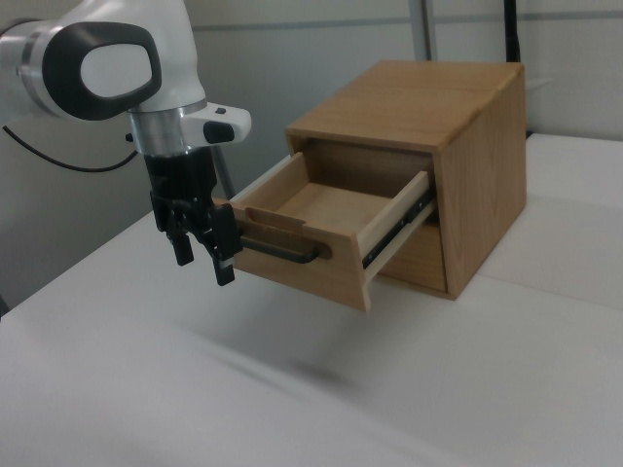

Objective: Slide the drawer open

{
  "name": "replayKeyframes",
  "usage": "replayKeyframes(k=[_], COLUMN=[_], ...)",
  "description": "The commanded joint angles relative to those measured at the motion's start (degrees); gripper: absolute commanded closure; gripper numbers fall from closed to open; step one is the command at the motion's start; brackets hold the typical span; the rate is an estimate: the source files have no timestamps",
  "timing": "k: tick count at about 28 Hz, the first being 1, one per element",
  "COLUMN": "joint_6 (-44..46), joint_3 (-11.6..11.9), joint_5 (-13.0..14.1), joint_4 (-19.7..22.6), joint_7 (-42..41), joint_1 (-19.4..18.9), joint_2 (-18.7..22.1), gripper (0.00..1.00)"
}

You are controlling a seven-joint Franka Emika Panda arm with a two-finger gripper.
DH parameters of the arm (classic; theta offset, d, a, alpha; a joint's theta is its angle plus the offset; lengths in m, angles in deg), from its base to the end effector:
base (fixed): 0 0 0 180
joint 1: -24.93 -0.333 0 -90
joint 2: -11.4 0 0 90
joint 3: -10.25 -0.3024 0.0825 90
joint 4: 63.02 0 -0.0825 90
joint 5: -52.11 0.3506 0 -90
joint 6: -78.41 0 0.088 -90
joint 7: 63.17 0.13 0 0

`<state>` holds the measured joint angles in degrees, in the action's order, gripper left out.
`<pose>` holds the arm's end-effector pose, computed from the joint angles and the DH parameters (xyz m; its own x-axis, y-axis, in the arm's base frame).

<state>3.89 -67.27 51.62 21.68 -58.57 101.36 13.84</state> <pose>0.4848 0.0194 0.6107 0.9841 -0.0708 -0.1629 -0.0612 -0.9961 0.0633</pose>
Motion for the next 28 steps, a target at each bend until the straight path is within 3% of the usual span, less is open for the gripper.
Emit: replayKeyframes(k=[1,14,28], joint_6=[1.5,1.5,1.3], joint_3=[1.0,0.7,0.5], joint_5=[1.1,0.9,-1.6], joint_4=[-0.5,-0.5,-0.5], joint_7=[-2.7,-2.6,-2.0], joint_1=[0.6,0.4,-1.5], joint_2=[1.5,1.2,-0.2], gripper=[0.00,0.00,0.00])
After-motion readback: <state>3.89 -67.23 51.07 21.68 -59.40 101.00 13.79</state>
